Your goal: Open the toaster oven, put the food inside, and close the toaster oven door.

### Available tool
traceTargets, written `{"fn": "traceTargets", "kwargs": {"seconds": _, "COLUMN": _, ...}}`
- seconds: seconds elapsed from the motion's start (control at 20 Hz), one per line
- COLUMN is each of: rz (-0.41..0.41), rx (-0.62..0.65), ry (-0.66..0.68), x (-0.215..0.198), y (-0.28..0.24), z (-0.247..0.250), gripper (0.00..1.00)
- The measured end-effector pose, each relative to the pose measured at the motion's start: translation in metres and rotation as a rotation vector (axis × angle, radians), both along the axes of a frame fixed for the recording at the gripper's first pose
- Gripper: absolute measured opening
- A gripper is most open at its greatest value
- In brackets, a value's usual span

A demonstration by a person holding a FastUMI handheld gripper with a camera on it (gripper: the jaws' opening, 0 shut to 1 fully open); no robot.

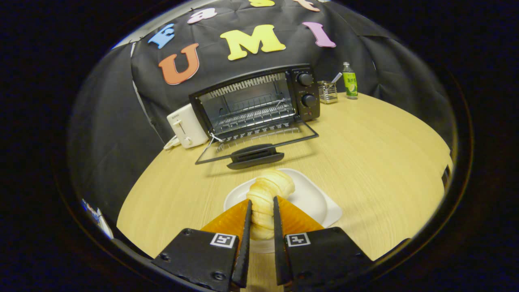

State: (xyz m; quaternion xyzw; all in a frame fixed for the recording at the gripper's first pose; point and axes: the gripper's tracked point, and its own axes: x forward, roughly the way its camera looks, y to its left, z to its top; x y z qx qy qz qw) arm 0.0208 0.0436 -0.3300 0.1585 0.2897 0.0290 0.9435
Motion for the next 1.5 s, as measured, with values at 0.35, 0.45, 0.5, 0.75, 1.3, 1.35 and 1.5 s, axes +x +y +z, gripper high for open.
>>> {"fn": "traceTargets", "kwargs": {"seconds": 0.35, "rz": -0.030, "rx": 0.042, "ry": -0.138, "x": 0.062, "y": -0.025, "z": 0.088, "gripper": 0.32}}
{"fn": "traceTargets", "kwargs": {"seconds": 0.45, "rz": -0.031, "rx": 0.030, "ry": -0.161, "x": 0.090, "y": -0.026, "z": 0.100, "gripper": 0.32}}
{"fn": "traceTargets", "kwargs": {"seconds": 0.5, "rz": -0.027, "rx": 0.025, "ry": -0.165, "x": 0.104, "y": -0.025, "z": 0.102, "gripper": 0.32}}
{"fn": "traceTargets", "kwargs": {"seconds": 0.75, "rz": 0.004, "rx": 0.014, "ry": -0.156, "x": 0.173, "y": -0.012, "z": 0.088, "gripper": 0.32}}
{"fn": "traceTargets", "kwargs": {"seconds": 1.3, "rz": -0.021, "rx": 0.034, "ry": -0.151, "x": 0.294, "y": 0.002, "z": 0.049, "gripper": 0.32}}
{"fn": "traceTargets", "kwargs": {"seconds": 1.35, "rz": -0.016, "rx": 0.038, "ry": -0.158, "x": 0.299, "y": 0.006, "z": 0.049, "gripper": 0.32}}
{"fn": "traceTargets", "kwargs": {"seconds": 1.5, "rz": 0.004, "rx": 0.032, "ry": -0.194, "x": 0.309, "y": 0.018, "z": 0.051, "gripper": 0.39}}
